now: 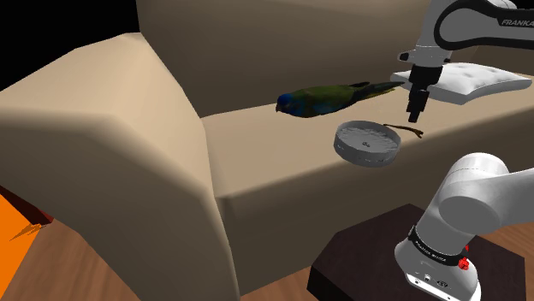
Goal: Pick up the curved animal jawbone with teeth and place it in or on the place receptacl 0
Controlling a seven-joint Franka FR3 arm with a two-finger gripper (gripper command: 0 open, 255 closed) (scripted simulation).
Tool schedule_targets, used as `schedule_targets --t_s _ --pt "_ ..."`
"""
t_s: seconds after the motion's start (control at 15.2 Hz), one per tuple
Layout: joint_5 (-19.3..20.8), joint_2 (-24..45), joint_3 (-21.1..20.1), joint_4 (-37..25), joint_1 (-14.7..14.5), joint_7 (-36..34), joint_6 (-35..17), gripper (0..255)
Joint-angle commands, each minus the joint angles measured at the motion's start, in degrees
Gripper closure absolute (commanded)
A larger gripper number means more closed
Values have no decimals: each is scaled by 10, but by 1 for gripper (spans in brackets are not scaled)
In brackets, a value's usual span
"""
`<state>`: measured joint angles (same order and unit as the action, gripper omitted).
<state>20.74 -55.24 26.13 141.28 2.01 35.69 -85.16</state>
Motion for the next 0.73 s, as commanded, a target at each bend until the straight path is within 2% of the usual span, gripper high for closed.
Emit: schedule_targets --t_s 0.0,0.07,0.13,0.66 --pt "0 0 0 0 0 0 0 0" --pt "0 0 0 0 0 0 0 0" --pt "0 0 0 0 0 0 0 255" --pt "0 0 0 0 0 0 0 255"
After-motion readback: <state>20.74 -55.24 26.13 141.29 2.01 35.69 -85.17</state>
